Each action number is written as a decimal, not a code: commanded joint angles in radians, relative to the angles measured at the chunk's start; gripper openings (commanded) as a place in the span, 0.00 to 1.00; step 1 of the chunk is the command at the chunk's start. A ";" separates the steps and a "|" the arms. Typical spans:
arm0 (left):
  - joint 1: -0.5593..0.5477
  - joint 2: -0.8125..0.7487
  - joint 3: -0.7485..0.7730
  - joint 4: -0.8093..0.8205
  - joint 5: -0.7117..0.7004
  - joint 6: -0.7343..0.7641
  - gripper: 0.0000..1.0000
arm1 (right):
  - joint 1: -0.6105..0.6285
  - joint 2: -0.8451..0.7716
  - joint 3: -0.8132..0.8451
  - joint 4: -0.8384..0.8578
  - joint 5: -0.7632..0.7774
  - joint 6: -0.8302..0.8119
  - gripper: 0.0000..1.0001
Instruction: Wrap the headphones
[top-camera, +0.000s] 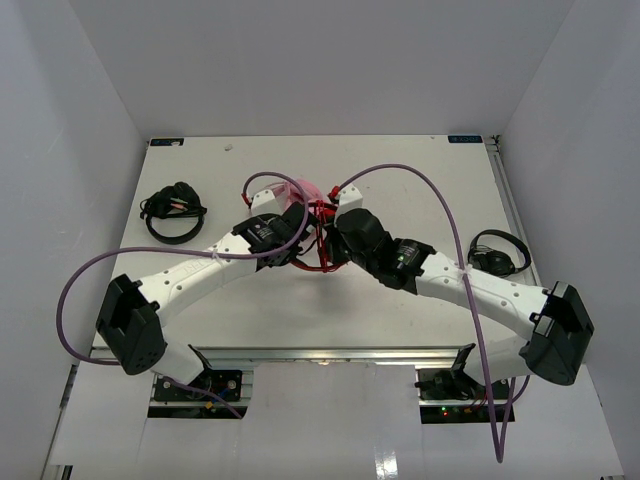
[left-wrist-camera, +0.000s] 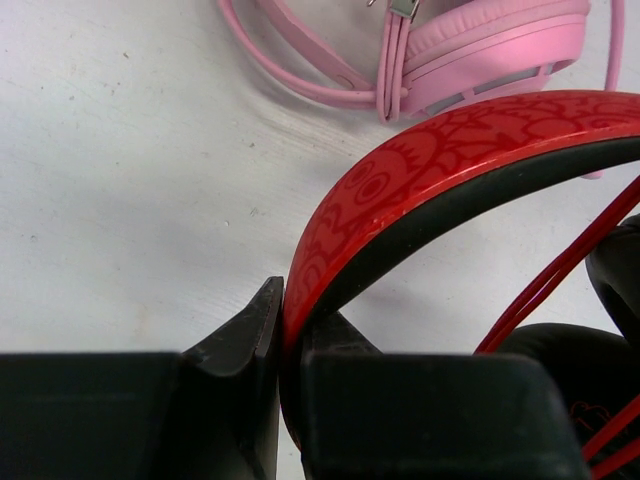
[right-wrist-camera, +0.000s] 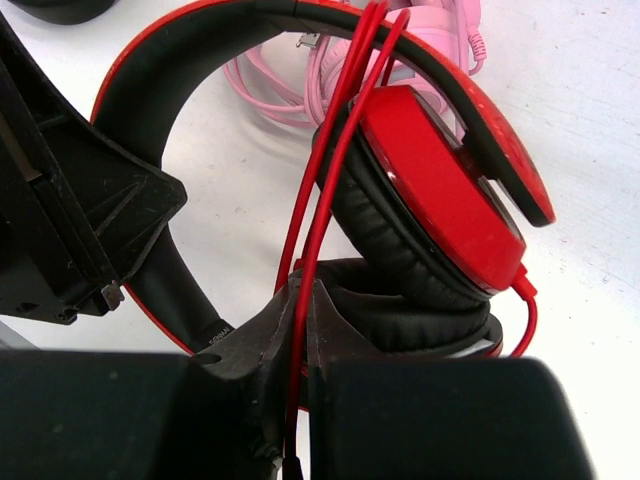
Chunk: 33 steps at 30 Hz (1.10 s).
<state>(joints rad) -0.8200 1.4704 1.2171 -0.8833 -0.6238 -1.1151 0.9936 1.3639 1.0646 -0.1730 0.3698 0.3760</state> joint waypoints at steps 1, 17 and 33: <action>-0.054 -0.092 0.023 0.134 -0.097 -0.045 0.00 | 0.023 -0.020 -0.019 0.011 0.034 -0.017 0.14; -0.100 -0.140 0.015 0.139 -0.189 -0.063 0.00 | 0.064 -0.092 -0.031 0.004 0.107 -0.019 0.31; -0.103 -0.188 0.005 0.139 -0.203 -0.054 0.00 | 0.094 -0.161 -0.020 -0.017 0.130 -0.038 0.40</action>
<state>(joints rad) -0.9199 1.3613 1.2049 -0.8353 -0.7873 -1.1225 1.0797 1.2281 1.0489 -0.1605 0.4763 0.3574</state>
